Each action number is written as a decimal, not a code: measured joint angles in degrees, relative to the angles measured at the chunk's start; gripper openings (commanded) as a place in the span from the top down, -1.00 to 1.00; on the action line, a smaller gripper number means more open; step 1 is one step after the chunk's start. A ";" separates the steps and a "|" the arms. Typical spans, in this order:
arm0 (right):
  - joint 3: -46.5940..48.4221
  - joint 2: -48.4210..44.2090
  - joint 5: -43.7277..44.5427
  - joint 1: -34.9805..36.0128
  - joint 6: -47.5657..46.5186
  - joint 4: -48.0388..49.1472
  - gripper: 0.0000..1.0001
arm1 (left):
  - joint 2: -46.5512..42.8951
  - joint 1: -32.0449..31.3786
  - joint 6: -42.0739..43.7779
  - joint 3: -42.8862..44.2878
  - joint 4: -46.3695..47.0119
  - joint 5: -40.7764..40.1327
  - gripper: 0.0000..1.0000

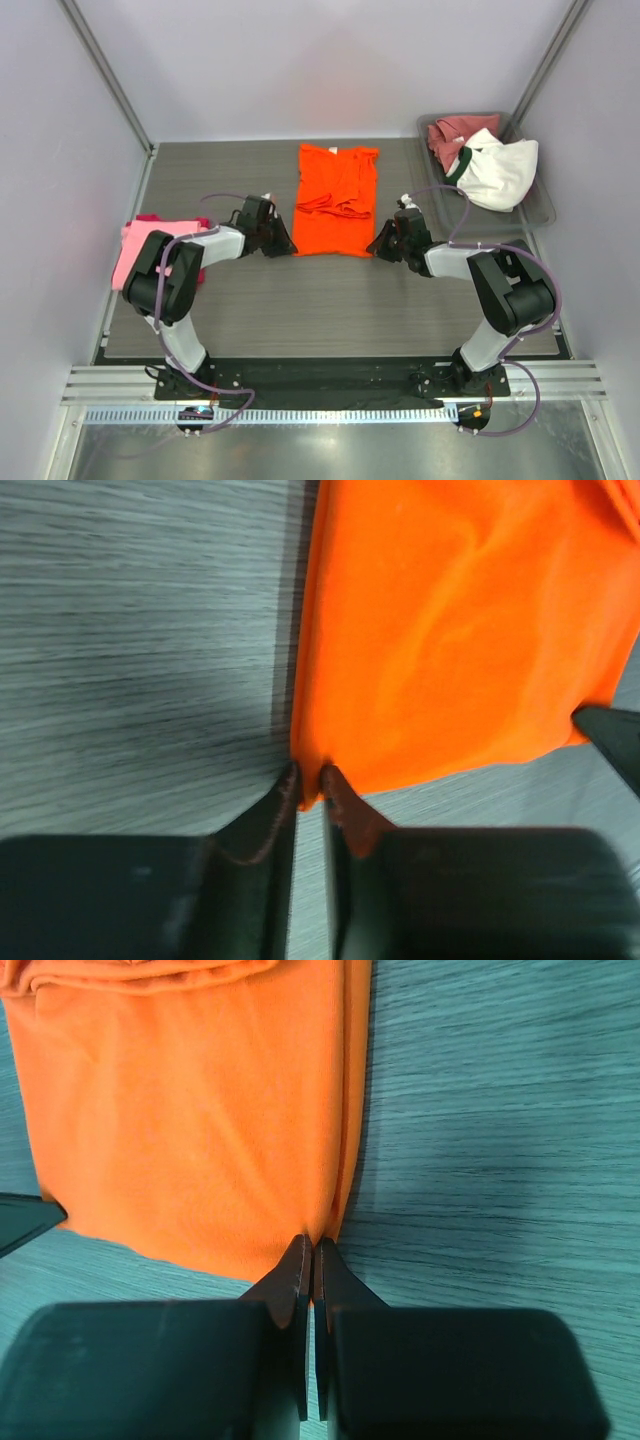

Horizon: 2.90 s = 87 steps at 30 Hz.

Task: Fold and stack the t-shirts
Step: Fold the tshirt

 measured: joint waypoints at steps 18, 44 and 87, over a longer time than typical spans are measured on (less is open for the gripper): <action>12.22 -6.71 1.11 0.00 -0.90 -16.55 0.97 | -7.21 0.59 -1.33 6.93 -8.72 2.36 1.00; -6.47 -46.14 -6.43 2.01 2.27 -39.06 0.98 | -50.90 -9.51 -10.60 -19.56 -18.71 4.28 1.00; 41.27 11.61 -4.17 -6.10 -8.83 -30.16 0.98 | 2.01 7.72 -5.92 26.88 -22.40 6.25 1.00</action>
